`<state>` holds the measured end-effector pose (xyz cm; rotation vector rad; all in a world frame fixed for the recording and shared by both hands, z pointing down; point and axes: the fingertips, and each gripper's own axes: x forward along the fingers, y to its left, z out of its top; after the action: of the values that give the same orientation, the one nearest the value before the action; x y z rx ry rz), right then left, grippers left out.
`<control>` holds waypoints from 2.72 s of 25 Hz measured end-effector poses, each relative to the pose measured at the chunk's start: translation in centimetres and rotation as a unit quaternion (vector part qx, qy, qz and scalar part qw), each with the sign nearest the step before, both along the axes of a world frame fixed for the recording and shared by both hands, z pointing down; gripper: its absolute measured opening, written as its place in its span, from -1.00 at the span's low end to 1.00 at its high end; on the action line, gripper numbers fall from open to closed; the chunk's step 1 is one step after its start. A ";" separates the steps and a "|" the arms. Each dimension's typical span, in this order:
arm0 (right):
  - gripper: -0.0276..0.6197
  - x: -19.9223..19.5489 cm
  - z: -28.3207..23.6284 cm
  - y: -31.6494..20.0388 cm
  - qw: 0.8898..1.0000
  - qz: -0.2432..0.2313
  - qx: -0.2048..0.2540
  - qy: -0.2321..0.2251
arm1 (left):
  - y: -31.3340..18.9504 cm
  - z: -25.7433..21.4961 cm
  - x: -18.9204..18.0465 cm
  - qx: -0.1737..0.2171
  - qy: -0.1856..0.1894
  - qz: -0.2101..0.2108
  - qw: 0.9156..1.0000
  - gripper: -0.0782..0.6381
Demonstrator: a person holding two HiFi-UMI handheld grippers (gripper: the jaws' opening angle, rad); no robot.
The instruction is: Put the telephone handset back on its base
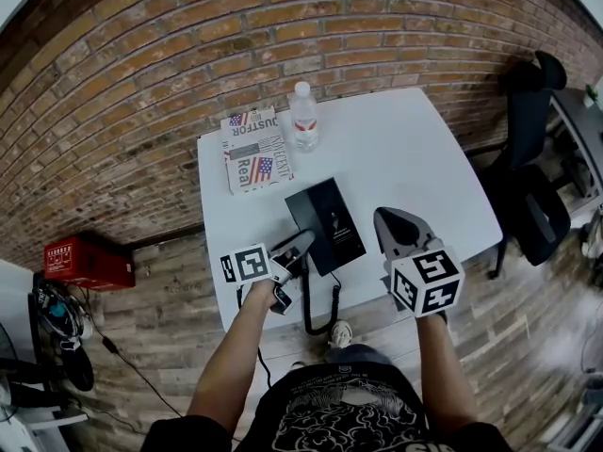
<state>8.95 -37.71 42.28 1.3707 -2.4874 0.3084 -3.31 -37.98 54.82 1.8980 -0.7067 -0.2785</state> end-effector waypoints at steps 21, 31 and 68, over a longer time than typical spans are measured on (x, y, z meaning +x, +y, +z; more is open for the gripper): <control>-0.91 -0.5 -0.4 1.2 1.000 -0.006 0.005 -0.009 | 0.4 -1.1 -2.2 0.022 -0.071 -0.030 0.997 -0.49; -0.91 -2.6 -1.8 3.1 0.999 -0.014 0.018 -0.023 | 2.1 -5.9 -6.3 0.111 -0.207 -0.055 0.971 -0.49; -0.91 -4.7 -6.4 13.8 0.997 -0.005 0.069 -0.018 | 14.1 -17.0 -10.7 0.271 -0.409 -0.113 0.864 -0.76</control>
<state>4.25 -23.96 35.92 1.4160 -2.5861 0.1624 -14.03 -23.92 37.79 2.4803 -1.5536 0.2515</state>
